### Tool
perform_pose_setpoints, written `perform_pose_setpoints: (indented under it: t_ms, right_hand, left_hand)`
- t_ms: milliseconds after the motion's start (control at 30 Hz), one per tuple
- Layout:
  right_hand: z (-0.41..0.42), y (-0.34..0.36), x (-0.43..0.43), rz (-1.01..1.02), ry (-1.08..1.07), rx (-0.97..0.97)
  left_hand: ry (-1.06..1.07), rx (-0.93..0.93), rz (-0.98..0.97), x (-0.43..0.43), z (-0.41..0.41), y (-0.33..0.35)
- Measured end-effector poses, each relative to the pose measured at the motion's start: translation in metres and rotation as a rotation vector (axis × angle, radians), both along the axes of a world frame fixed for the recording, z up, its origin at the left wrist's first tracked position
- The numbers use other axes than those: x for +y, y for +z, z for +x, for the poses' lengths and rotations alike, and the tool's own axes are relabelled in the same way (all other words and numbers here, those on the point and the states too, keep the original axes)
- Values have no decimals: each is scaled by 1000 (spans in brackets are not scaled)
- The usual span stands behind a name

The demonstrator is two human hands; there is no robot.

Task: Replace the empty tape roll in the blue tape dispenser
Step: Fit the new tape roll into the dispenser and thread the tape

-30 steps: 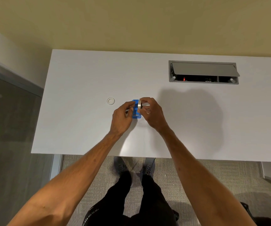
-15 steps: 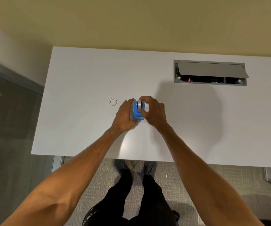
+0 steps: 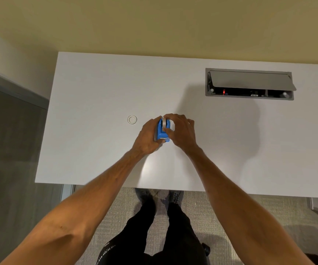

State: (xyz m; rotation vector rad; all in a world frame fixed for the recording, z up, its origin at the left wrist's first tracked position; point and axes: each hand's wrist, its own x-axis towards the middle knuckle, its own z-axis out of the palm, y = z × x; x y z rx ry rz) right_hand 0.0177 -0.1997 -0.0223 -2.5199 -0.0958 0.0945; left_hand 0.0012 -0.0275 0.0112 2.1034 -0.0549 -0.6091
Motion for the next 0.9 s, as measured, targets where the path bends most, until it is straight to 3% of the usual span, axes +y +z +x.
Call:
perform_pose_setpoints:
  t_ms: [567,900]
  right_hand:
    - [-2,-26,-1,109,-40,-88]
    - [0,-30,-3,151,-40,-29]
  left_hand:
    - [54,-24,-104,-2,-2,-9]
    - [59,-42,-122,0,-1,-21]
